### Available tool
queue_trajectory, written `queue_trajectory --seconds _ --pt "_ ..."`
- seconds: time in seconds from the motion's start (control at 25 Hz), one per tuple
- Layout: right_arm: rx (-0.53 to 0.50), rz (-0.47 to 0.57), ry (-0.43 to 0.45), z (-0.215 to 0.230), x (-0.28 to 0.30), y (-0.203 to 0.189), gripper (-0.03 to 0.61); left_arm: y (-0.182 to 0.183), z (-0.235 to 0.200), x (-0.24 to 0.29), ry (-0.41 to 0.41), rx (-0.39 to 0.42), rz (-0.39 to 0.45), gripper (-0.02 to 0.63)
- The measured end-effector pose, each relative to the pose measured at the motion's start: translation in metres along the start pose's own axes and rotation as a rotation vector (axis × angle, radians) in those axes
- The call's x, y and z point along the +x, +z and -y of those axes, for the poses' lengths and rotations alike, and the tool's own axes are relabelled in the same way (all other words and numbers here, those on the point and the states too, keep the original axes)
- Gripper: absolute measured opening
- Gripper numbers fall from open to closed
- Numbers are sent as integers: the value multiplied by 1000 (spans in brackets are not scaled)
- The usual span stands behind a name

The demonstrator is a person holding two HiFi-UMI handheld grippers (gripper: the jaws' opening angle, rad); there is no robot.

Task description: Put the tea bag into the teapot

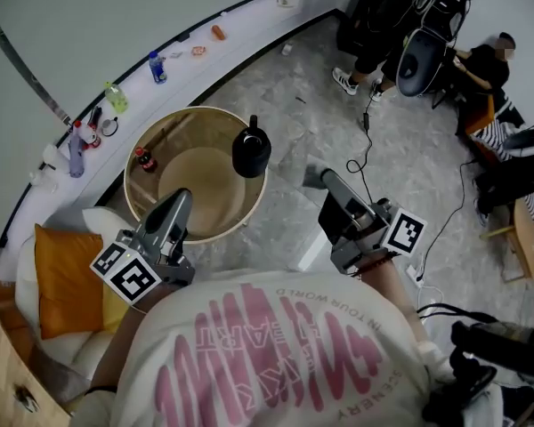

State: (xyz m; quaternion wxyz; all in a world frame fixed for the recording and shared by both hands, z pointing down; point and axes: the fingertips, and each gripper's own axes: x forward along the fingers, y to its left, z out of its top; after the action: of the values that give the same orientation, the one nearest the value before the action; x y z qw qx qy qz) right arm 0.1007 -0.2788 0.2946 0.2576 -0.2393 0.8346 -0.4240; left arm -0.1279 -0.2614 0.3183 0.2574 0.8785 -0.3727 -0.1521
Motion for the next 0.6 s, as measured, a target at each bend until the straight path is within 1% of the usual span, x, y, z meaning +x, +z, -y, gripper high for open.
queue_trajectory --seconds 0.12,0.28,0.36,0.48,0.6 --pt "-2 -17 -33 19 15 0 86 3 -18 5 13 -23 14 9" --pt "6 -63 -63 46 29 -5 86 -11 -32 9 34 -48 -30 9" --pt "19 -94 -79 62 34 -5 86 -11 -36 11 53 -49 -23 9" --pt "74 -140 -97 94 52 -4 86 4 -55 10 122 -44 26 9" --pt "113 -213 -109 133 77 3 86 16 -82 9 231 -53 72 9"
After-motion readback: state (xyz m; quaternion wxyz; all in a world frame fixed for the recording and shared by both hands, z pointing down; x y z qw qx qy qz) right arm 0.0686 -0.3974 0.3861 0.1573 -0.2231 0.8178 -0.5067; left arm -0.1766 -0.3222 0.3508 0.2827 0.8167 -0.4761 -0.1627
